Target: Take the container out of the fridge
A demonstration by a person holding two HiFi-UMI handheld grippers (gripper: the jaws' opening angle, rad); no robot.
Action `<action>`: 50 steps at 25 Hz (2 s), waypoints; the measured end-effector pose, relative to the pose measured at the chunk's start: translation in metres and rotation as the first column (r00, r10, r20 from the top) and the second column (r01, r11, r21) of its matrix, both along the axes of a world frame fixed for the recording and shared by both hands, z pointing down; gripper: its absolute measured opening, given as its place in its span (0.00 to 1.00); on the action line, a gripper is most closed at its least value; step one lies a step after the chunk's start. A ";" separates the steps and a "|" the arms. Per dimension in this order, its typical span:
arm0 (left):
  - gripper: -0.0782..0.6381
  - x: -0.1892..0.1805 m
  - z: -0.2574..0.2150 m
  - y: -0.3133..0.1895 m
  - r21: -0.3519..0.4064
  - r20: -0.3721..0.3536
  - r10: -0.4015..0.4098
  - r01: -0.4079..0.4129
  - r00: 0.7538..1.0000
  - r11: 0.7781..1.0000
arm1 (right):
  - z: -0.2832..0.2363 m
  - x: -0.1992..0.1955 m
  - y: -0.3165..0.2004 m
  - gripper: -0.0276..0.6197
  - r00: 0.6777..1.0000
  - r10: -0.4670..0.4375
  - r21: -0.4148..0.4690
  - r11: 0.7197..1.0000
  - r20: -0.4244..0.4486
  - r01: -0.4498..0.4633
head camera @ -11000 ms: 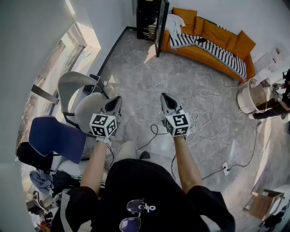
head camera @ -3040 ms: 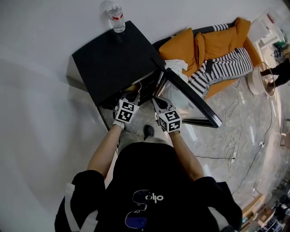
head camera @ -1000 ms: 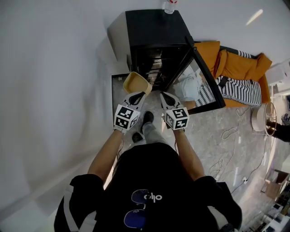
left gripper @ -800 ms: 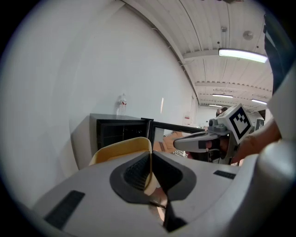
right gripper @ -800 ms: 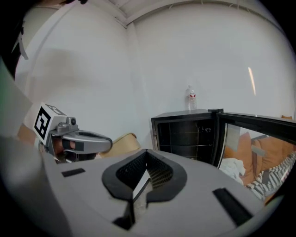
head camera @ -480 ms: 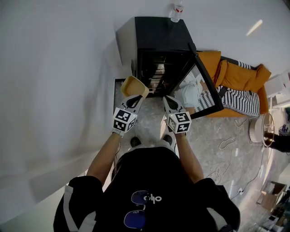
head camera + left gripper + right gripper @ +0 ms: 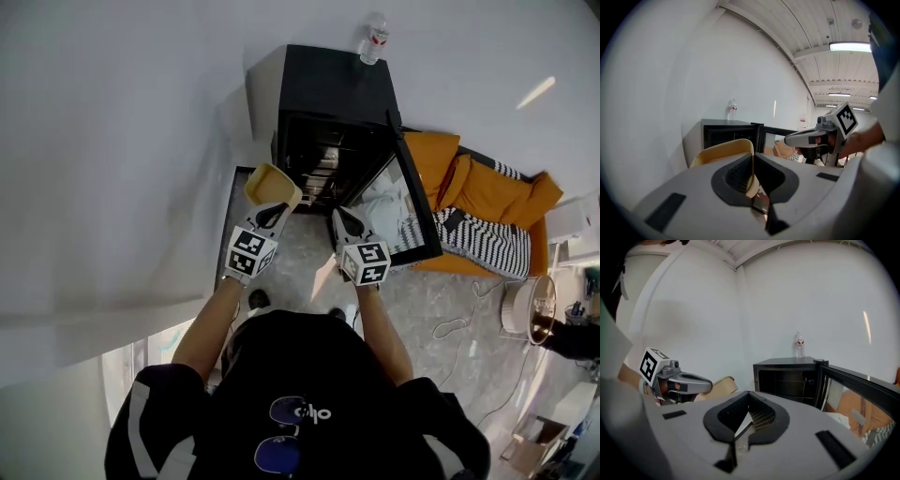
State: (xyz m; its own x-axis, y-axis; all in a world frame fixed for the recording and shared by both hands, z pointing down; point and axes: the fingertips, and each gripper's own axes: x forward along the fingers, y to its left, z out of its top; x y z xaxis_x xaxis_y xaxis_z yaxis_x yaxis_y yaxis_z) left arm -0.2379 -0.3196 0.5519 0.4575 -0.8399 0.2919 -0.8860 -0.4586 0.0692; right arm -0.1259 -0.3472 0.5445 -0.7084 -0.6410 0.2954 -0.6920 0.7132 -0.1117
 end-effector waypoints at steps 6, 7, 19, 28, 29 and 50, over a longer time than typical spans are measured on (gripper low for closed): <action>0.14 0.032 -0.009 -0.011 0.018 0.023 -0.040 0.040 0.999 0.999 | -0.001 0.036 -0.015 0.05 0.999 -0.034 -0.001 0.999 0.010 0.034; 0.14 0.036 -0.011 -0.014 0.020 0.027 -0.045 0.044 0.999 0.999 | -0.002 0.041 -0.017 0.05 0.999 -0.036 -0.001 0.999 0.015 0.036; 0.14 0.092 -0.012 -0.031 0.020 0.044 -0.035 0.034 0.998 0.999 | 0.003 0.099 -0.031 0.05 0.999 -0.006 -0.011 1.000 0.049 0.006; 0.14 0.105 -0.013 -0.034 0.016 0.047 -0.018 0.018 0.999 1.000 | 0.004 0.117 -0.032 0.05 0.999 0.016 -0.010 1.000 0.049 -0.015; 0.14 0.106 -0.014 -0.035 0.017 0.047 -0.017 0.016 0.999 1.000 | 0.004 0.118 -0.032 0.05 0.999 0.017 -0.009 1.000 0.049 -0.016; 0.14 0.108 -0.019 -0.022 0.024 0.053 -0.012 0.011 0.999 1.000 | -0.001 0.121 -0.020 0.05 0.999 0.007 -0.003 1.000 0.050 -0.007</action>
